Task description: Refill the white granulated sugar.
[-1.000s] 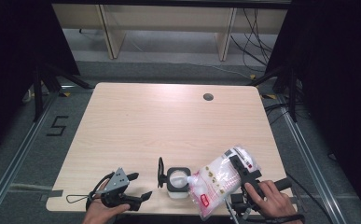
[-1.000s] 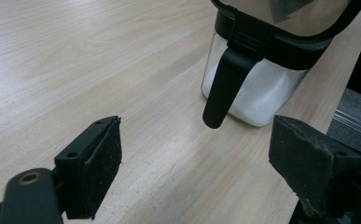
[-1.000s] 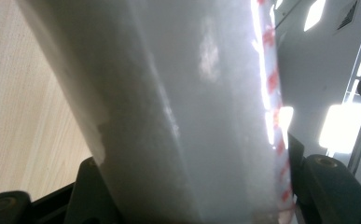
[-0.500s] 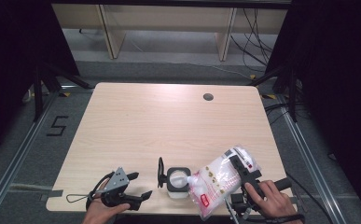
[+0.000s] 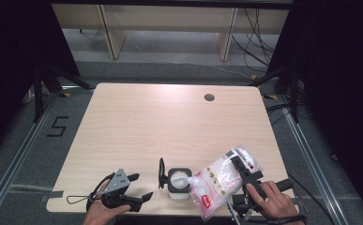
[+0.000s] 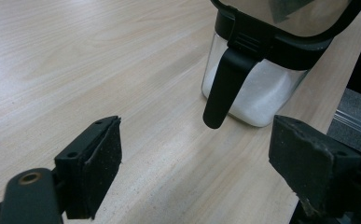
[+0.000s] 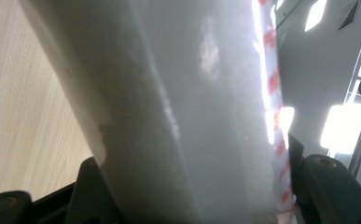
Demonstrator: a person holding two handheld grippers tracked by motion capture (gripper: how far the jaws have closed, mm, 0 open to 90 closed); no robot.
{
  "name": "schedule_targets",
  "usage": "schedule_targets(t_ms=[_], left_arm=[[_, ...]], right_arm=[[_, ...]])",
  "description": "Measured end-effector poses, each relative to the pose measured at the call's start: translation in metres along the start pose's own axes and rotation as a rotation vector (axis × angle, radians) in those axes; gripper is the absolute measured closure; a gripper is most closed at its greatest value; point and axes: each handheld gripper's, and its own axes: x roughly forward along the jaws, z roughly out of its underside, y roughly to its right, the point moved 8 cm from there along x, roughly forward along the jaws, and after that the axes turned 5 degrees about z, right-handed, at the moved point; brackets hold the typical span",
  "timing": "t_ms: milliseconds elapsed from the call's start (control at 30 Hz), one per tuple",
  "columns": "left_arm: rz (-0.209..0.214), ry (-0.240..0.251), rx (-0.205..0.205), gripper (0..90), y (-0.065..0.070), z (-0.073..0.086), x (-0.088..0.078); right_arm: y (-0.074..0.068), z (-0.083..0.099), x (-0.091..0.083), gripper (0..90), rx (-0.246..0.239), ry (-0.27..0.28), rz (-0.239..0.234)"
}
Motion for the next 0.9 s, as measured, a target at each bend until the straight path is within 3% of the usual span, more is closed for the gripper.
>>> schedule_targets(t_ms=[100,167,300,500,900], left_arm=[[-0.001,-0.006,-0.002,16.7,0.001,0.0011,-0.0002],[0.0,-0.007,0.003,16.7,0.0003,0.0007,-0.0006],[-0.001,-0.008,-0.003,16.7,0.0009,0.0012,-0.0006],[0.0,-0.007,-0.004,16.7,0.001,0.0012,-0.0005],[0.0,-0.007,0.001,16.7,0.001,0.0011,-0.0003]], right_arm=[[-0.001,0.0004,0.0,45.7,0.004,-0.002,-0.003],[0.0013,0.0002,0.0001,45.7,-0.026,0.004,0.001],[-0.0048,0.0023,-0.0008,46.0,0.028,-0.015,-0.01],[0.0016,-0.0004,0.0001,46.1,-0.028,0.01,0.007],[0.0005,-0.0001,-0.002,46.2,-0.014,-0.011,-0.002]])
